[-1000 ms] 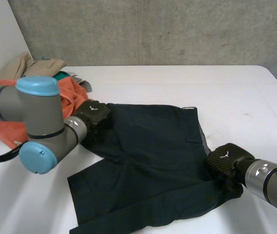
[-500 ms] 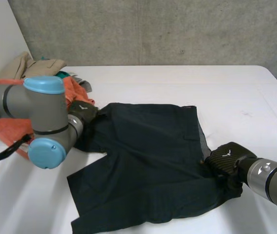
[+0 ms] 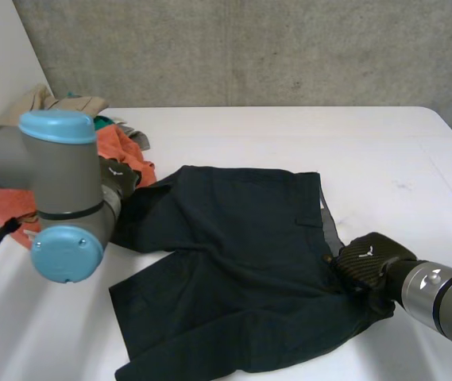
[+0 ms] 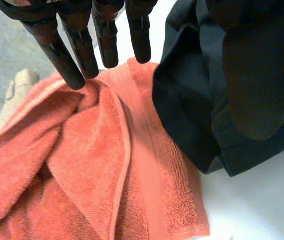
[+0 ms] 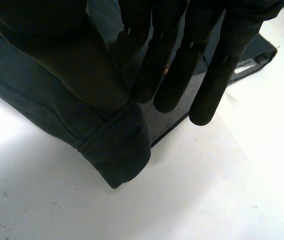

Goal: Fold the laundry.

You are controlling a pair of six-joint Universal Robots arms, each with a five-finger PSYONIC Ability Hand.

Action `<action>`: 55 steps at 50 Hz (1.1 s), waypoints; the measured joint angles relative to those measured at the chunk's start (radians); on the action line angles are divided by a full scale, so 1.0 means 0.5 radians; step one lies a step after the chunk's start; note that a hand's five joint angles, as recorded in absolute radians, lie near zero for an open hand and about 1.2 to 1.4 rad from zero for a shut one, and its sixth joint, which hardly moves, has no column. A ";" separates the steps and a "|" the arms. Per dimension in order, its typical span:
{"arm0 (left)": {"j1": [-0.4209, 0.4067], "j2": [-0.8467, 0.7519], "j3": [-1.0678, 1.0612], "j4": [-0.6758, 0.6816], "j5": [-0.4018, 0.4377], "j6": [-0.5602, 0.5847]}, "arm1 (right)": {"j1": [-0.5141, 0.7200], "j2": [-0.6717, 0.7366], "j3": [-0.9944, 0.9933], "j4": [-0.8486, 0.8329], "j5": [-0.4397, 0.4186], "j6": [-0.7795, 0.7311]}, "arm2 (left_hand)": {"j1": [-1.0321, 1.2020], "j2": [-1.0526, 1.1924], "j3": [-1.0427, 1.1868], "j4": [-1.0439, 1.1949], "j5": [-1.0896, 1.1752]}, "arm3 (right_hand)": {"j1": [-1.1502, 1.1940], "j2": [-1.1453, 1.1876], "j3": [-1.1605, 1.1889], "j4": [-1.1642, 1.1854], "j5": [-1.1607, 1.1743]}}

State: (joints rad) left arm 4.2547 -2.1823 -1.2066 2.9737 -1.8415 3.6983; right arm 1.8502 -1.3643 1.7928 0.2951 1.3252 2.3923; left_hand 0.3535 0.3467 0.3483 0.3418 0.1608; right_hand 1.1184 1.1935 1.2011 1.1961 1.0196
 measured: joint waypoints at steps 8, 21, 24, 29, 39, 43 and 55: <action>0.006 0.492 -0.326 -0.046 0.079 -0.145 | 0.007 -0.083 0.008 -0.009 -0.067 0.023 | 0.005 0.005 0.004 0.005 0.014 | 0.000 0.000 0.000 0.000 0.000; -0.139 1.269 -1.138 -0.168 0.397 -0.329 | 0.088 -0.023 -0.125 -0.162 -0.090 0.281 | 0.203 0.215 0.215 0.235 0.251 | 0.000 0.000 0.000 0.000 0.000; -0.217 1.369 -1.317 -0.227 0.424 -0.362 | 0.101 0.008 -0.173 -0.233 -0.032 0.398 | 0.203 0.219 0.215 0.242 0.260 | 0.000 0.000 0.000 0.000 0.000; -0.320 1.407 -1.478 -0.267 0.427 -0.393 | 0.102 0.028 -0.209 -0.308 0.062 0.486 | 0.203 0.219 0.215 0.242 0.262 | 0.000 0.000 0.000 0.000 0.000; -0.413 1.178 -1.518 -0.267 0.402 -0.431 | 0.068 0.022 -0.197 -0.345 0.125 0.500 | 0.348 0.350 0.342 0.362 0.376 | 0.000 0.000 0.000 0.000 0.000; -0.418 1.013 -1.467 -0.258 0.393 -0.448 | 0.050 0.019 -0.186 -0.339 0.120 0.495 | 1.065 1.047 1.006 1.022 1.029 | 0.000 0.000 0.000 0.000 0.000; -0.325 0.814 -1.237 -0.160 0.289 -0.532 | -0.007 -0.077 -0.201 -0.007 0.033 0.316 | 1.569 1.687 1.666 1.701 1.648 | -1.422 -1.558 -1.579 -1.576 -1.604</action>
State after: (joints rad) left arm 4.0924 -1.7755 -1.8253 2.8938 -1.6972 3.4322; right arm 1.8466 -1.4027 1.6921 0.2917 1.3419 2.5506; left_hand 1.1380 1.1902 1.1813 1.1923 0.9847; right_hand 0.4076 0.4147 0.4118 0.4080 0.2177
